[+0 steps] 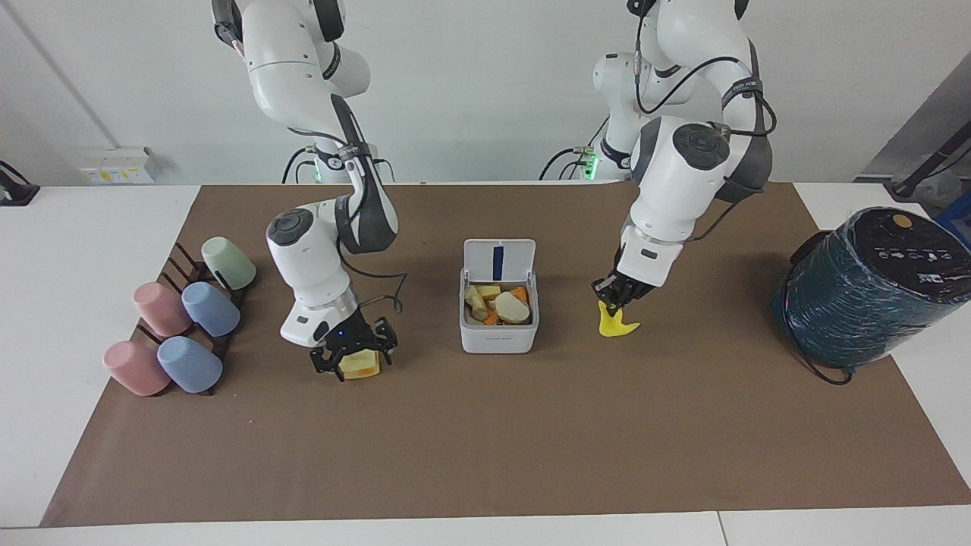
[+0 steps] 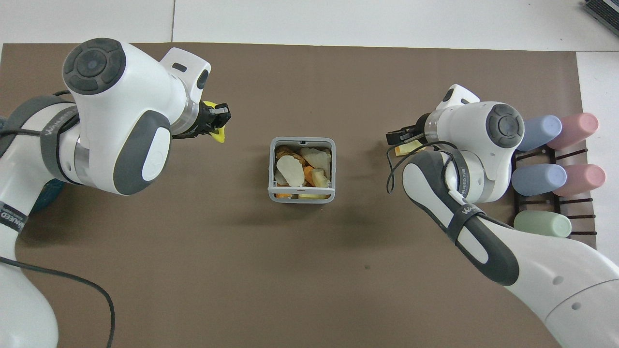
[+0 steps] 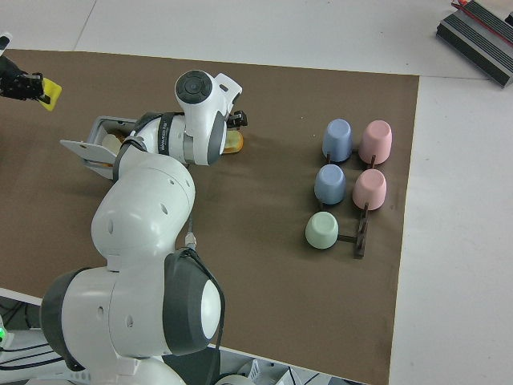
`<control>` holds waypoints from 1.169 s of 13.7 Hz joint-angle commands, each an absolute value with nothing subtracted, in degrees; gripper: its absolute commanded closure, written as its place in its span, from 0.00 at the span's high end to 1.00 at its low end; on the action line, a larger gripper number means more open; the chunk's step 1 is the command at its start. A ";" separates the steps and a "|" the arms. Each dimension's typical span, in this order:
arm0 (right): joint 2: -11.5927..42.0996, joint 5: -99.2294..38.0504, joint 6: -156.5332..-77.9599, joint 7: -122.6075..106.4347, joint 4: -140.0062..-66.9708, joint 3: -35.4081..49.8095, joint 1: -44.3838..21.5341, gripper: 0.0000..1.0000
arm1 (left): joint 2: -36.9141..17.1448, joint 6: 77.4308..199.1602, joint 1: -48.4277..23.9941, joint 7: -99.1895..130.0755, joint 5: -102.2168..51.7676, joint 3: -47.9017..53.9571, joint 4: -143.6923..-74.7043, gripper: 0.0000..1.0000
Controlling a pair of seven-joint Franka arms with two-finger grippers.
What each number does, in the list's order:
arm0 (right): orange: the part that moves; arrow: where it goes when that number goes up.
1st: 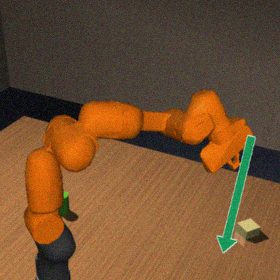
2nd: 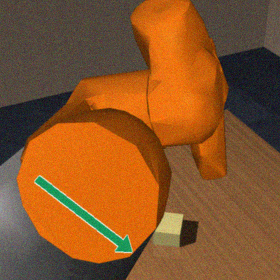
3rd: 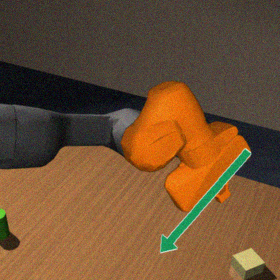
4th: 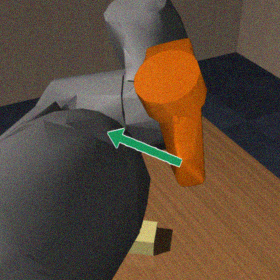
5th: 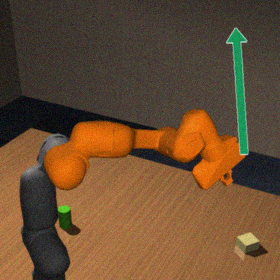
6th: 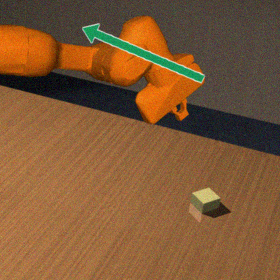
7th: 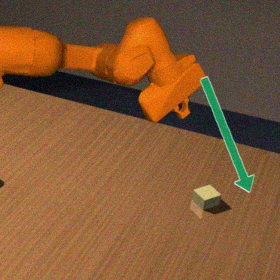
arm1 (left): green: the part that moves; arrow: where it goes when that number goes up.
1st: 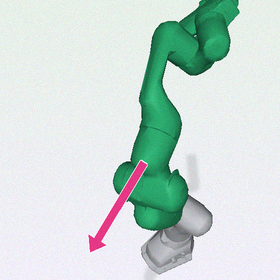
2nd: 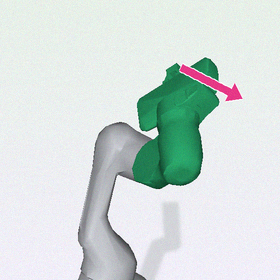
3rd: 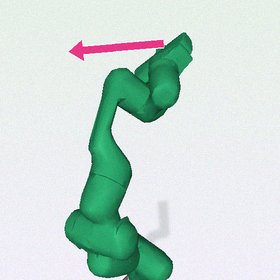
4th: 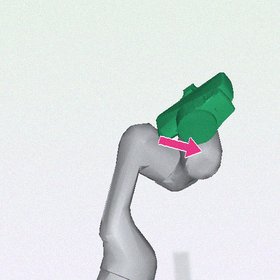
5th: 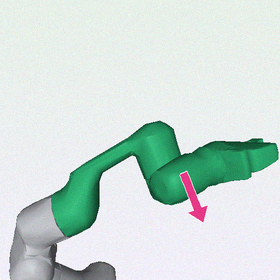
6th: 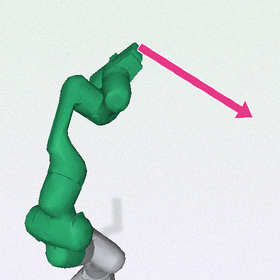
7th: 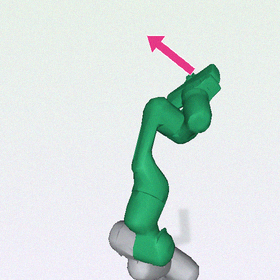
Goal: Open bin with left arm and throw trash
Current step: 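Lift the sponge with the left gripper while the right gripper grasps the yellow block, then move the sponge over the bin and release it with the left gripper, then carry the yellow block to the bin while the left gripper returns to rest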
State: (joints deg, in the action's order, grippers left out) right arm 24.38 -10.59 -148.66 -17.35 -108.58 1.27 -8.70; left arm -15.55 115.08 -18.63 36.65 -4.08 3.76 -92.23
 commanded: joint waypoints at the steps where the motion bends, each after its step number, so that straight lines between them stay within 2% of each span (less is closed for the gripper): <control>1: 23.03 -8.97 -149.24 -19.60 -111.35 2.02 -7.21 1.00 | -16.17 114.51 -23.80 44.26 -5.45 3.08 -90.61 0.00; 2: 23.29 -8.36 -149.24 -19.60 -111.36 2.02 -7.21 0.81 | -16.17 115.48 -25.99 47.43 -5.45 3.08 -90.70 0.00; 3: 23.29 -7.91 -149.24 -19.60 -111.27 1.93 -7.21 0.53 | -16.17 116.53 -27.23 49.46 -5.45 3.08 -90.79 0.00; 4: 23.29 -7.91 -149.24 -19.34 -111.27 2.02 -7.21 0.25 | -16.17 116.72 -28.12 50.35 -5.36 3.08 -90.70 0.13; 5: 23.29 -7.91 -149.24 -19.34 -111.18 2.02 -7.12 0.03 | -16.17 116.72 -28.39 50.45 -5.36 3.08 -90.62 0.42; 6: 23.38 -7.91 -149.24 -19.07 -111.09 2.02 -7.12 0.00 | -16.17 116.37 -28.48 50.45 -5.27 3.08 -90.70 0.70; 7: 23.29 -7.91 -148.98 -18.90 -111.18 2.02 -7.03 0.00 | -16.17 116.11 -29.26 50.45 -5.19 3.08 -90.70 0.90; 8: 23.29 -7.91 -148.71 -18.90 -111.09 2.02 -6.77 0.00 | -16.17 116.10 -29.35 50.45 -5.01 3.08 -90.70 0.99; 12: 21.37 -7.91 -143.99 -17.41 -109.26 2.02 -6.59 0.00 | -16.08 115.67 -28.83 50.10 -4.57 2.90 -90.53 1.00; 16: 16.71 -9.14 -128.36 -6.11 -102.15 2.63 -6.94 0.00 | -16.00 112.43 -26.21 48.87 -3.78 2.20 -87.99 1.00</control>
State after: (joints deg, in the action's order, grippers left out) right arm 19.57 -9.55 -135.23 -12.54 -105.23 1.48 -7.54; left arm -15.61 115.64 -27.86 49.91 -4.63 2.50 -90.50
